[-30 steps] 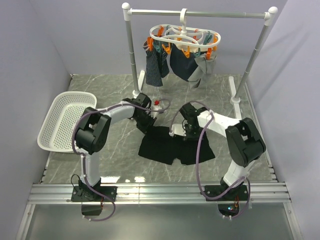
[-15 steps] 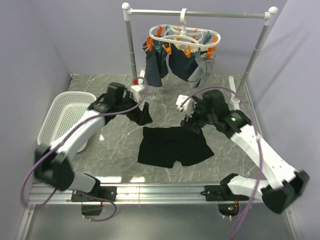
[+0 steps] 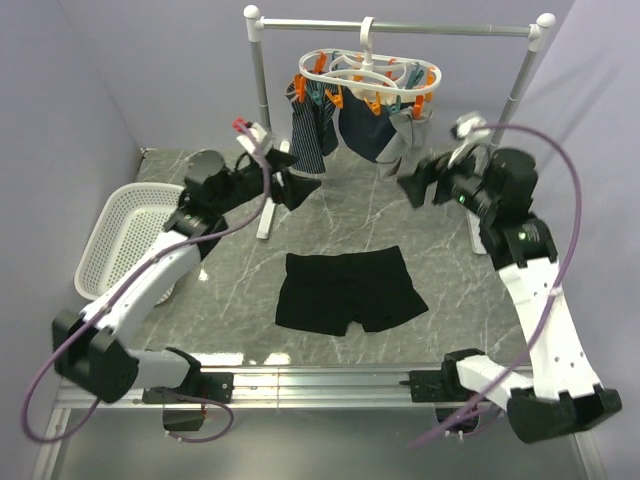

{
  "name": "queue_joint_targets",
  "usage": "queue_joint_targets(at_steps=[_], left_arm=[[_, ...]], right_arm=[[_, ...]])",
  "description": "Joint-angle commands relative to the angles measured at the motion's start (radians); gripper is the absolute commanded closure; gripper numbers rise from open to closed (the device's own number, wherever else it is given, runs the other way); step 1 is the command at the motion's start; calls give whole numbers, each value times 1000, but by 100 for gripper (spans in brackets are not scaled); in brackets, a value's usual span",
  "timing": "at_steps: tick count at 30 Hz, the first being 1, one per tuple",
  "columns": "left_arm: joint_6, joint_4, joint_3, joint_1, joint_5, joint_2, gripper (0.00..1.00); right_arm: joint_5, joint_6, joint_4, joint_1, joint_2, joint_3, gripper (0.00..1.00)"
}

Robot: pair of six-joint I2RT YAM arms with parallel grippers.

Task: Clip the underwear to the hanger

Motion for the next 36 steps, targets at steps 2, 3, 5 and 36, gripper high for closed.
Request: queue_joint_targets(at_steps=[2, 3, 5, 36], left_arm=[[34, 376, 30, -112, -6, 124, 15], [74, 430, 43, -135, -56, 150, 18], [89, 483, 97, -179, -78, 241, 33], [178, 942, 732, -293, -350, 1003, 73]], right_arm=[[-194, 274, 230, -129, 96, 125, 11], [-194, 306, 265, -135, 102, 124, 13], [-195, 324, 345, -146, 124, 119, 17], [-245, 385, 433, -215, 164, 162, 41]])
